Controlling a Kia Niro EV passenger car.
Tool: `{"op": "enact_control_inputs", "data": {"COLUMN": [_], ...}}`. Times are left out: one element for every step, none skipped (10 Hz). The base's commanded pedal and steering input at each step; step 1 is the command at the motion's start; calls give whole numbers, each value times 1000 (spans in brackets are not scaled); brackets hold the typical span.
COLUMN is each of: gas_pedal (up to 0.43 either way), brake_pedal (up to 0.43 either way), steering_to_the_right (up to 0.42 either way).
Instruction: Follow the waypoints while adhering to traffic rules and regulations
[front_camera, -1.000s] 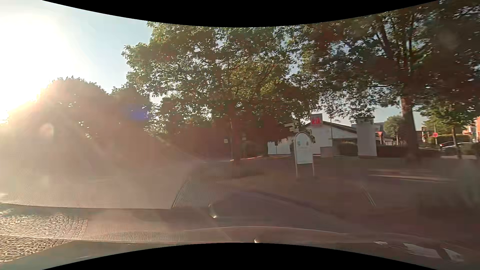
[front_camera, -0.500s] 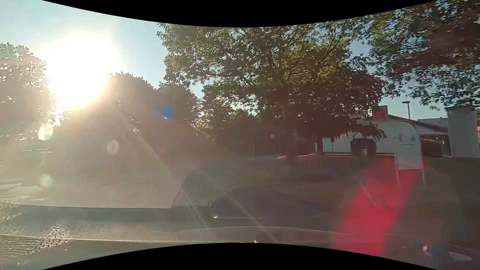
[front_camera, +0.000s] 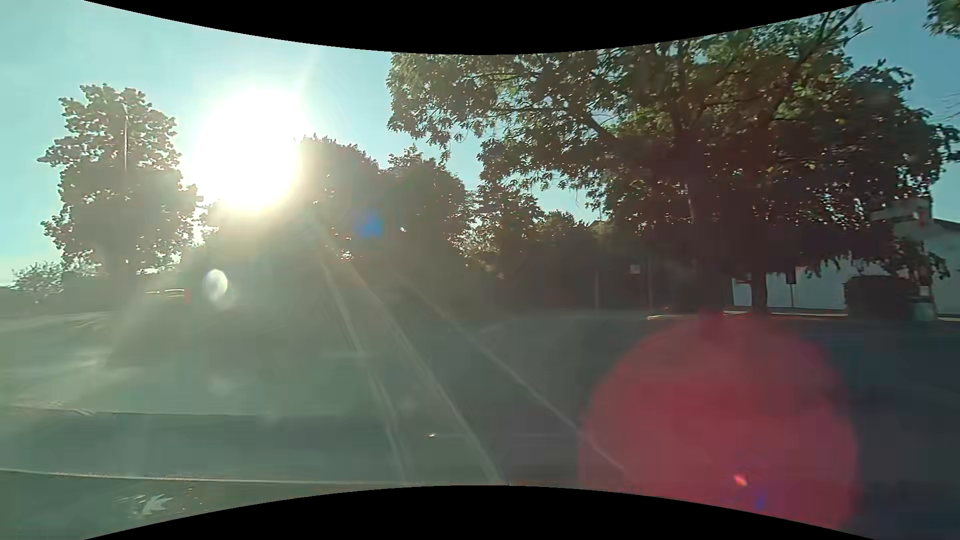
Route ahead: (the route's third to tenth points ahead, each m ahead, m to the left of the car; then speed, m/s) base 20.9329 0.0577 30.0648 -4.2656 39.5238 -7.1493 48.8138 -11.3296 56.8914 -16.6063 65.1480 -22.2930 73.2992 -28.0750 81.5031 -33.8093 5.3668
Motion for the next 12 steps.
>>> {"op": "enact_control_inputs", "data": {"gas_pedal": [67, 67, 67, 67, 67, 67, 67, 67, 67, 67, 67, 67], "brake_pedal": [0, 0, 0, 0, 0, 0, 0, 0, 0, 0, 0, 0], "steering_to_the_right": [-179, -150, -129, -101, -73, -48, -20, 3, 39, 67, 91, 122]}}
